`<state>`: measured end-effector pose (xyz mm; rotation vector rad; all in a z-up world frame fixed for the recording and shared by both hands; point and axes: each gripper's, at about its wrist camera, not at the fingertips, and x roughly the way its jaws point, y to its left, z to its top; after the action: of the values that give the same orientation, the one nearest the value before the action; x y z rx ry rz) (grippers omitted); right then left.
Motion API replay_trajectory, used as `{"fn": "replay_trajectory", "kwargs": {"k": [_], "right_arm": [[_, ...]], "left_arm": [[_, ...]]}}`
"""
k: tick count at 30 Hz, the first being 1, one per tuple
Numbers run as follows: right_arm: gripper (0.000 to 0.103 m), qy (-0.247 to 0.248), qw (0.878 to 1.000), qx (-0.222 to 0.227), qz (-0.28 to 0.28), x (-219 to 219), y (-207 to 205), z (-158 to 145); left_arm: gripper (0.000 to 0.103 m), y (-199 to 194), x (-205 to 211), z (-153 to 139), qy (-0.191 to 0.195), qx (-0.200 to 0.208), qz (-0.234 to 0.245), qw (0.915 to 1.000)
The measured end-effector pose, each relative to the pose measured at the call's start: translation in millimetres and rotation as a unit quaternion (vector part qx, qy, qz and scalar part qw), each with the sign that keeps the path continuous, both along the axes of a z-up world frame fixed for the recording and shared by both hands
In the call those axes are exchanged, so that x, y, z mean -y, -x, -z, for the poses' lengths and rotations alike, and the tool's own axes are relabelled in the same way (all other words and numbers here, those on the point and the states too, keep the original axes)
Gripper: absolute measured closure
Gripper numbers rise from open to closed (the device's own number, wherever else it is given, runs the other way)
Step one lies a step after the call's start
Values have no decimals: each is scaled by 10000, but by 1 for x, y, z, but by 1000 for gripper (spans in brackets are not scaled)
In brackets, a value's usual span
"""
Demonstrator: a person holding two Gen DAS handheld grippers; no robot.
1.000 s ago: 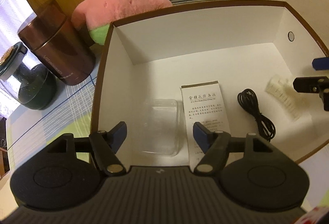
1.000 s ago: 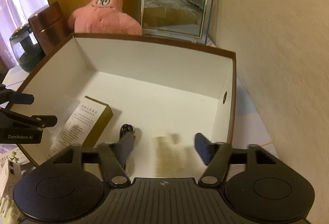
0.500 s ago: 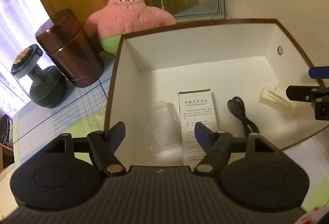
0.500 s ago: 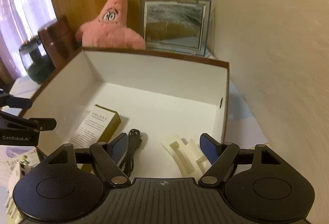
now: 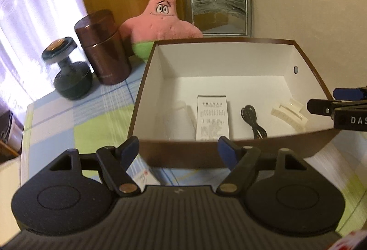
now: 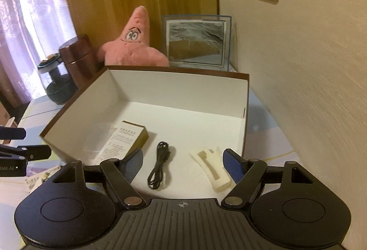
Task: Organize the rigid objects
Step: 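Move both tools out of the box toward the items on the table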
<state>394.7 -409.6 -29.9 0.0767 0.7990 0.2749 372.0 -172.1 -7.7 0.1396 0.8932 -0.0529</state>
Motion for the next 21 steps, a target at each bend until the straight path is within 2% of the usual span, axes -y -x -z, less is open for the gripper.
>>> {"fn": "replay_trajectory", "kwargs": {"k": [7,21], "right_arm": [[29,61,9997,129,-223,-15,31,-8],[29,-129,9976,-516,-442,-49,76,1]], "left_arm": [[30,42,-3,-5,150,16,-48,9999],[30,106,-30,1,133,-150,-123,9997]]}}
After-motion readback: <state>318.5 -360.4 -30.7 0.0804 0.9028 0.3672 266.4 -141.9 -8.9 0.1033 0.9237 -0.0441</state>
